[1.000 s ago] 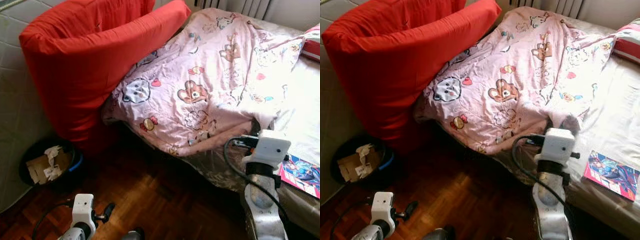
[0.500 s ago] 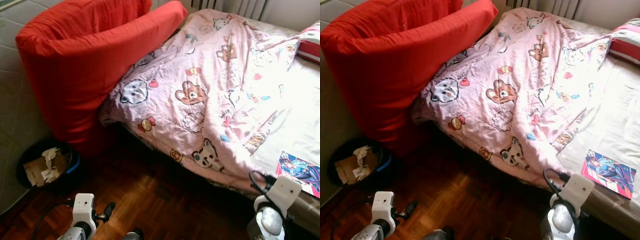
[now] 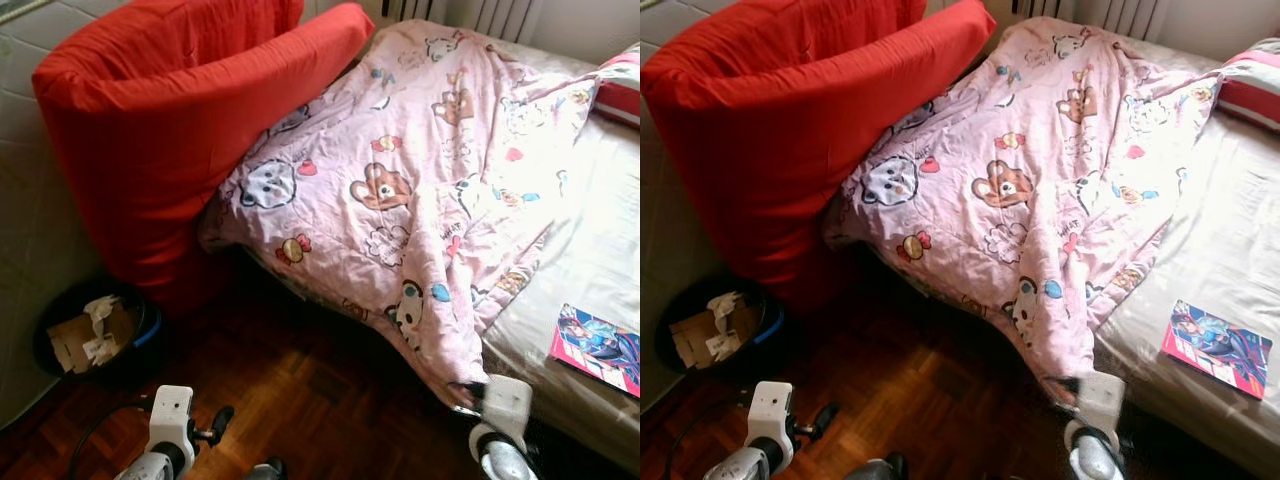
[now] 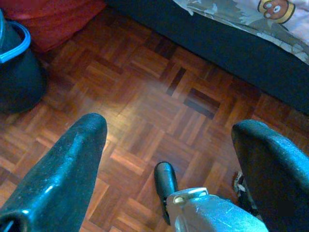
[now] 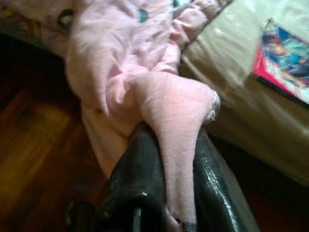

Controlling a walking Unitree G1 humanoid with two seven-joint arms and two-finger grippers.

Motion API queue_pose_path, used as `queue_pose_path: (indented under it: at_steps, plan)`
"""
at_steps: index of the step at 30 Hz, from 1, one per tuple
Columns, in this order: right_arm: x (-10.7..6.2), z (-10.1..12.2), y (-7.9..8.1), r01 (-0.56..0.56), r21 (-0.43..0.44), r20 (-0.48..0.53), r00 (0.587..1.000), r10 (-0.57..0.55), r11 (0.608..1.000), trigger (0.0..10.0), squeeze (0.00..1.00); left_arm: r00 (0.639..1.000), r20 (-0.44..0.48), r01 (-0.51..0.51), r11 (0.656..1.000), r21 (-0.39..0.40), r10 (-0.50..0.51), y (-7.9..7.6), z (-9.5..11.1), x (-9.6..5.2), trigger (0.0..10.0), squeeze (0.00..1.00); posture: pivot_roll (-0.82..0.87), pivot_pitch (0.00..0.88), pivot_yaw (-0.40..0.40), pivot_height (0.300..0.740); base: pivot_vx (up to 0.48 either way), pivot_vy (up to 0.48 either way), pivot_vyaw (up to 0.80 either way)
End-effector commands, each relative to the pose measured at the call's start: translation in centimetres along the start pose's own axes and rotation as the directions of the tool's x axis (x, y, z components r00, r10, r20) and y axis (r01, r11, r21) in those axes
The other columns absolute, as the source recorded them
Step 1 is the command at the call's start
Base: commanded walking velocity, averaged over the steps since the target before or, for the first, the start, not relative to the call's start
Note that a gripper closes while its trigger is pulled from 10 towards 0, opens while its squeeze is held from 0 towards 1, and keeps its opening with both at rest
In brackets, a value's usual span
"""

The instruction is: Clean up the room

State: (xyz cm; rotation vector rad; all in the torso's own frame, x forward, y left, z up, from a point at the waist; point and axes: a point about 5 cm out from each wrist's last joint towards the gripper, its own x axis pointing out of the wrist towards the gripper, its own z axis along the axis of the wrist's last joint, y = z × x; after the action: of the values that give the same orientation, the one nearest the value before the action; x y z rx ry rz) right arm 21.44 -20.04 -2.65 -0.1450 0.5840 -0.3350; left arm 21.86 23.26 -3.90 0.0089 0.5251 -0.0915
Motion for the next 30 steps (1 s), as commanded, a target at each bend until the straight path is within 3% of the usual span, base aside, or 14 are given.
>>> queue_pose_path:
  at_steps: [1, 2, 4, 7, 9, 12, 14, 15, 16, 18, 21, 24, 27, 30]
  plan:
    - [-0.1, 1.1, -2.3, 0.155, 0.034, 0.103, 0.982, -0.157, 0.987, 10.0, 0.00, 0.999, -0.044, -0.001, 1.000, -0.004, 0.001, 0.2, -1.0, -0.5, 10.0, 0.00, 0.12, 0.187, 0.009, 0.740, 0.000, 0.000, 0.00]
    - [-0.4, 3.4, -3.4, 0.232, 0.048, 0.243, 0.941, -0.236, 0.972, 10.0, 0.00, 0.999, -0.044, -0.002, 1.000, -0.005, 0.002, 0.2, -1.0, -0.5, 10.0, 0.00, 0.12, 0.188, 0.010, 0.740, 0.000, 0.000, 0.00]
    - [-0.6, 4.5, -3.7, 0.245, 0.052, 0.301, 0.921, -0.249, 0.968, 10.0, 0.00, 0.999, -0.044, -0.002, 1.000, -0.004, 0.002, 0.2, -1.0, -0.5, 10.0, 0.00, 0.12, 0.188, 0.010, 0.740, 0.000, 0.000, 0.00]
    - [-1.5, 8.5, -4.0, 0.250, 0.060, 0.497, 0.832, -0.247, 0.966, 10.0, 0.00, 0.999, -0.047, -0.002, 1.000, 0.001, 0.002, 0.2, -1.0, -0.5, 10.0, 0.00, 0.10, 0.186, 0.009, 0.740, 0.000, 0.000, 0.00]
    - [-3.5, 12.8, -3.8, 0.256, 0.078, 0.672, 0.700, -0.240, 0.964, 10.0, 0.00, 0.999, -0.046, -0.003, 1.000, -0.001, 0.003, 0.2, -1.0, -0.5, 10.0, 0.00, 0.10, 0.185, 0.007, 0.740, 0.000, 0.000, 0.00]
    - [-4.5, 13.6, -3.2, 0.252, 0.074, 0.709, 0.667, -0.229, 0.965, 10.0, 0.00, 0.999, -0.044, -0.003, 1.000, -0.003, 0.003, 0.2, -1.0, -0.5, 10.0, 0.00, 0.10, 0.182, -0.002, 0.740, 0.000, 0.000, 0.00]
    - [-4.6, 12.6, -2.3, 0.214, -0.001, 0.711, 0.687, -0.150, 0.977, 10.0, 0.00, 0.999, -0.044, -0.003, 1.000, -0.004, 0.003, 0.2, -1.0, -0.5, 10.0, 0.00, 0.10, 0.182, -0.004, 0.740, 0.000, 0.000, 0.00]
    - [-4.1, 11.3, -1.8, 0.179, -0.036, 0.666, 0.737, -0.110, 0.983, 10.0, 0.00, 0.999, -0.043, -0.003, 1.000, -0.005, 0.003, 0.1, -1.0, -0.5, 10.0, 0.00, 0.10, 0.182, -0.004, 0.740, 0.000, 0.000, 0.00]
    - [-3.0, 8.2, -1.1, 0.100, -0.067, 0.519, 0.853, -0.051, 0.993, 10.0, 0.00, 0.999, -0.043, -0.004, 1.000, -0.006, 0.003, 0.1, -1.0, -0.5, 10.0, 0.00, 0.10, 0.184, -0.004, 0.740, 0.000, 0.000, 0.00]
    - [-2.1, 4.0, -1.4, 0.083, -0.002, 0.278, 0.957, -0.079, 0.997, 10.0, 0.00, 0.999, -0.042, -0.004, 1.000, -0.007, 0.004, 0.1, -1.0, -0.5, 10.0, 0.00, 0.10, 0.184, -0.006, 0.740, 0.000, 0.000, 0.00]
    - [-2.1, 1.8, -2.1, 0.133, 0.092, 0.144, 0.979, -0.145, 0.987, 10.0, 0.00, 0.999, -0.041, -0.005, 1.000, -0.007, 0.005, 0.1, -1.0, -0.5, 10.0, 0.00, 0.10, 0.185, -0.007, 0.740, 0.000, 0.000, 0.00]
    - [-1.9, -0.6, -3.1, 0.199, 0.112, 0.019, 0.979, -0.202, 0.974, 10.0, 0.00, 0.999, -0.041, -0.006, 1.000, -0.008, 0.006, 0.1, -1.0, -0.5, 10.0, 0.00, 0.10, 0.183, -0.007, 0.740, 0.000, 0.000, 0.00]
    - [-1.9, -1.6, -4.2, 0.270, 0.125, -0.042, 0.963, -0.267, 0.955, 10.0, 0.00, 0.999, -0.040, -0.004, 1.000, -0.007, 0.004, 0.1, -1.0, -0.5, 10.0, 0.00, 0.10, 0.183, -0.005, 0.740, 0.000, 0.000, 0.00]
    - [-1.5, -2.2, -4.3, 0.248, 0.100, -0.055, 0.968, -0.244, 0.963, 10.0, 0.00, 0.999, -0.041, -0.004, 1.000, -0.006, 0.003, 0.1, -1.0, -0.5, 10.0, 0.00, 0.10, 0.184, -0.004, 0.740, 0.000, 0.000, 0.00]
